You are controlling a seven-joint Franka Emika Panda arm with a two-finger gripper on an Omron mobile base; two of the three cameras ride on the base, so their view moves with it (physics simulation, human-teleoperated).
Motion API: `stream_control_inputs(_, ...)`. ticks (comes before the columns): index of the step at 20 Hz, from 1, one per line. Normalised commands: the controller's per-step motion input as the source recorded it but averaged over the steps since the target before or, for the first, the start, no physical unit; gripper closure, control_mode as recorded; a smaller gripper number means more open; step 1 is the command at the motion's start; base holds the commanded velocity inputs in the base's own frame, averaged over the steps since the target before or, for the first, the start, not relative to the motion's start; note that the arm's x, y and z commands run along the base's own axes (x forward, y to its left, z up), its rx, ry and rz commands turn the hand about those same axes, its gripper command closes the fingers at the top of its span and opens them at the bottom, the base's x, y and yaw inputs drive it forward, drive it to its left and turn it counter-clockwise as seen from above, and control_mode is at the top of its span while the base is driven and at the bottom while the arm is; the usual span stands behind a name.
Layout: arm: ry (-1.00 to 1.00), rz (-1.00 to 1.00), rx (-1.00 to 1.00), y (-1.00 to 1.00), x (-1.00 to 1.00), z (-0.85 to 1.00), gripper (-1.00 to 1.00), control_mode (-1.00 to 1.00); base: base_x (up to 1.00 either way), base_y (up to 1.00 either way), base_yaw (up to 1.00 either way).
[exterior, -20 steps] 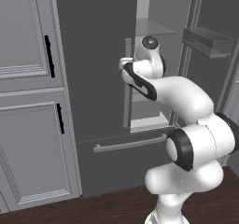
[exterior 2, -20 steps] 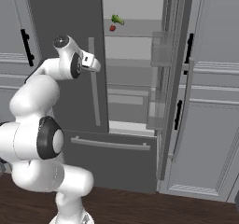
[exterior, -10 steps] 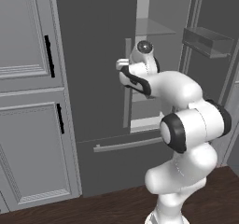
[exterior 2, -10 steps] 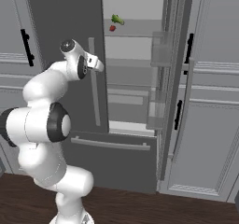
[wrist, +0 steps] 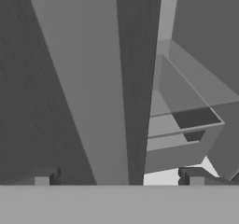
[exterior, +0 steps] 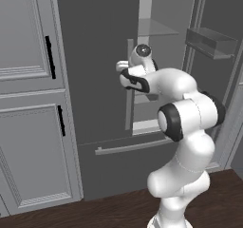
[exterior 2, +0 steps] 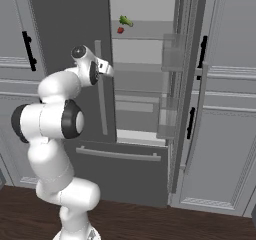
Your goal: Take the strawberry from the fridge and place it on top of the pancake, located on the dining counter.
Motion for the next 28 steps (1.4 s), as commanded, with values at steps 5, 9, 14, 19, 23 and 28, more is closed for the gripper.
stream_control_inputs(5, -0.14, 0.01, 0.0, 0.0, 0.38, -0.09, -1.0, -1.0, 0.0, 0.0, 0.0)
stream_control_inputs(9, -0.12, 0.03, 0.0, 0.0, 0.41, -0.15, -1.0, -1.0, 0.0, 0.0, 0.0)
stream_control_inputs(14, -0.09, 0.03, 0.0, 0.0, 0.33, -0.11, -1.0, -1.0, 0.0, 0.0, 0.0)
stream_control_inputs(19, -0.02, 0.01, 0.0, 0.01, 0.21, -0.03, 1.0, -1.0, 0.0, 0.0, 0.0)
stream_control_inputs(23, 0.0, -0.05, 0.0, 0.01, -0.25, 0.0, 1.0, -1.0, 0.0, 0.0, 0.0)
stream_control_inputs(28, 0.0, -0.21, 0.0, 0.15, -0.77, 0.0, 1.0, -1.0, 0.0, 0.0, 0.0)
